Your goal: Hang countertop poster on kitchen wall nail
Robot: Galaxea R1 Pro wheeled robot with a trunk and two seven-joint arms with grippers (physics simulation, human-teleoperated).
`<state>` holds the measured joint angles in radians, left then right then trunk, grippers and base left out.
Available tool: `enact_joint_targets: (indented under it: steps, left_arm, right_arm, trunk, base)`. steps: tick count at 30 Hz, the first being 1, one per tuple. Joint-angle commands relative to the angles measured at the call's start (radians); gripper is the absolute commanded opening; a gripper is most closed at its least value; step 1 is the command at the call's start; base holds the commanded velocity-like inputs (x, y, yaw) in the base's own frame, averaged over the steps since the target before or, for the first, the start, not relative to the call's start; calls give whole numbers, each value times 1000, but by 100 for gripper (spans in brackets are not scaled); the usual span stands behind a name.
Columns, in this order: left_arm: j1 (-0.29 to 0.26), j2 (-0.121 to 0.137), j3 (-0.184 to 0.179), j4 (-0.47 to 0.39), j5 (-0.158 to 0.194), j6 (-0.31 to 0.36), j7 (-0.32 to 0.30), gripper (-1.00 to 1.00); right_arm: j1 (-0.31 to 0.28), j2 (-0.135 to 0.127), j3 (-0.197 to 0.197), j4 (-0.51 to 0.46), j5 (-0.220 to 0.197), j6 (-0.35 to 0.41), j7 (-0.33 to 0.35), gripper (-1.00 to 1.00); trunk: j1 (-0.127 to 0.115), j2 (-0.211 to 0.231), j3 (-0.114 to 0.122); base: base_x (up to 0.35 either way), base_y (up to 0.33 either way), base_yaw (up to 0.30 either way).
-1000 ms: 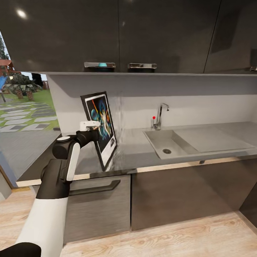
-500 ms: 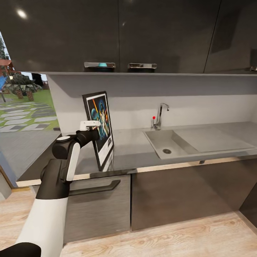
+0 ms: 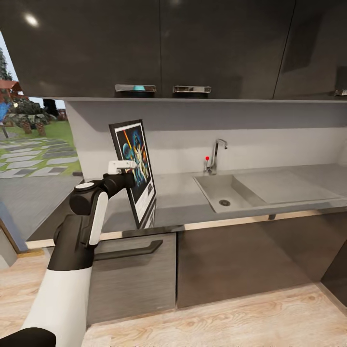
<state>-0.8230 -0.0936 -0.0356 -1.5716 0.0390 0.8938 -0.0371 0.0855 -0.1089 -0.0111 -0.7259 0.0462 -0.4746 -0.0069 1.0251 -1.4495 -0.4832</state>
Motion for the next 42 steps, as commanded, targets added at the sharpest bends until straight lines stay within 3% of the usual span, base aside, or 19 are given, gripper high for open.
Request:
enact_joint_targets:
  steps: [1,12,30,36,38,39,42]
  left_arm:
    - [-1,-1,0,-1,1,5,2,-100]
    - [-1,-7,0,-1,1,5,2,-100]
    - [-1,-16,-1,-1,4,5,-1,-100]
    - [-1,-45,-49,-1,8,4,-4,-100]
    - [-1,-68,-99,-1,8,2,-8,-100]
    - [-1,-71,-105,-1,9,2,-13,-100]
    - [-1,-81,-119,-1,9,0,-62,-100]
  right_arm:
    - [0,0,-1,-1,5,-1,-1,100]
    - [0,0,-1,-1,4,-1,-1,100]
    - [0,0,-1,-1,5,-1,-1,100]
    - [0,0,-1,-1,6,0,-1,100]
    - [0,0,-1,-1,6,0,-1,100]
    - [0,0,-1,-1,6,0,-1,100]
    - [0,0,-1,-1,6,1,-1,100]
  trunk:
    - [0,-1,-1]
    - [0,-1,-1]
    - [0,-1,-1]
    - [0,-1,-1]
    - [0,-1,-1]
    - [0,-1,-1]
    - [0,-1,-1]
  base:
    - [-34,0,0]
    - [-123,0,0]
    - [-322,0,0]
    - [-338,0,0]
    - [-339,0,0]
    - [-339,0,0]
    - [-338,0,0]
